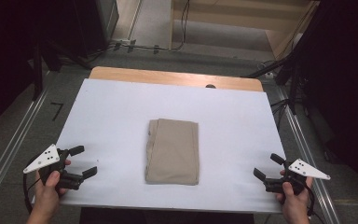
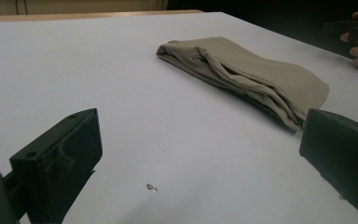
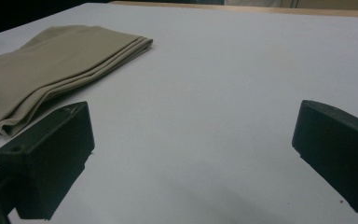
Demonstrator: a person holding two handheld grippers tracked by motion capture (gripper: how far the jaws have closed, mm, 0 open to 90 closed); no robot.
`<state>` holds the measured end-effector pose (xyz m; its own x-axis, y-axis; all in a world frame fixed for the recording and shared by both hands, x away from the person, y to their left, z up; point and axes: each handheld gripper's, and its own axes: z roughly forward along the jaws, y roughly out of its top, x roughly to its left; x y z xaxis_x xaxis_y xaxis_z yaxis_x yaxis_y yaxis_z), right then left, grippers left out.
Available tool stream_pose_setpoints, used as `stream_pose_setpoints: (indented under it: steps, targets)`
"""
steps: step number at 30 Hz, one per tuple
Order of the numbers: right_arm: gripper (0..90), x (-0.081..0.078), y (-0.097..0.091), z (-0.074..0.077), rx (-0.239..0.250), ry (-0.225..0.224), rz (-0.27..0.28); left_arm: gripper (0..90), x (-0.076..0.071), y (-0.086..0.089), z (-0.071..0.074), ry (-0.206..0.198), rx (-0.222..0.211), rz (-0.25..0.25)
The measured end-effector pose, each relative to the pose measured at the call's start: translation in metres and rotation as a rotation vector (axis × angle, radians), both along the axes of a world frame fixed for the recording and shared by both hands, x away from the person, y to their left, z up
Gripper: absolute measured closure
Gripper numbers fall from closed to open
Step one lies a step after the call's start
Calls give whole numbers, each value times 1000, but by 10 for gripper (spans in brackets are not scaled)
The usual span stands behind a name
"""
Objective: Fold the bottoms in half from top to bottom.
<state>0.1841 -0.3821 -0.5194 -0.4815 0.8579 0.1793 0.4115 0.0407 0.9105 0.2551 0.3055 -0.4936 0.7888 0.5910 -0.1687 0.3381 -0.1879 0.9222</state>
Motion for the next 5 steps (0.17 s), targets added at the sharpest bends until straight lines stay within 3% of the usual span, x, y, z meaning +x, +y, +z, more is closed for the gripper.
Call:
stream_pose_setpoints:
  steps: [5]
  targets:
    - [0, 0, 0, 0, 12, 4, 5, 0, 1, -1, -1, 4, -2, -4]
